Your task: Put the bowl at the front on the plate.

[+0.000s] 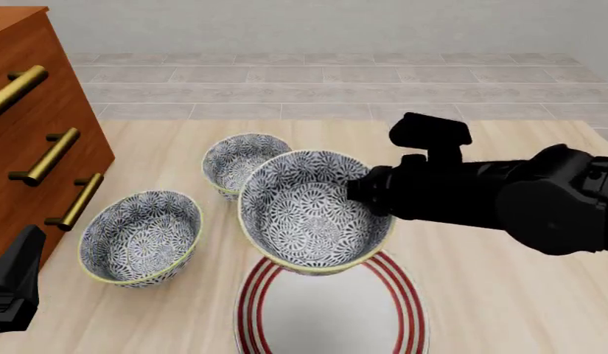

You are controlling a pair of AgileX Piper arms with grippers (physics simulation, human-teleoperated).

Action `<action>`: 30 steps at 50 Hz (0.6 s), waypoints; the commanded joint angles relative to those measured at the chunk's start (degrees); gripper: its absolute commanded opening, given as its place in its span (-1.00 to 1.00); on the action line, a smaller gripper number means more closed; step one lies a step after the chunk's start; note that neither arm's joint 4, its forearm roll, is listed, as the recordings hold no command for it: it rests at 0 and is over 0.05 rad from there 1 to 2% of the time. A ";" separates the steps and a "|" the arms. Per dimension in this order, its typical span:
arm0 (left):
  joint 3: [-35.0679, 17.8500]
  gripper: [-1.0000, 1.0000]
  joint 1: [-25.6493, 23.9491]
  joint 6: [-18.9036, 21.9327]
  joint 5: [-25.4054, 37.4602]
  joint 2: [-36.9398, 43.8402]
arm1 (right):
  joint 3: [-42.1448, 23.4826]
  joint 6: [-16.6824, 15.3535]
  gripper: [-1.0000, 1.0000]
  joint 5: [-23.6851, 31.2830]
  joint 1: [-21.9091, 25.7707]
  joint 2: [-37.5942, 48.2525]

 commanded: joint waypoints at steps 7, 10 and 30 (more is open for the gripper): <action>0.00 1.00 0.00 -0.01 0.00 0.00 | 4.94 2.32 -1.00 -3.96 -0.88 1.27; 0.00 1.00 0.01 0.01 -0.01 -0.01 | 5.98 2.80 -1.00 -5.65 -0.96 2.28; 0.00 1.00 0.01 0.00 0.00 -0.01 | 13.42 6.38 -1.00 -12.72 0.62 2.52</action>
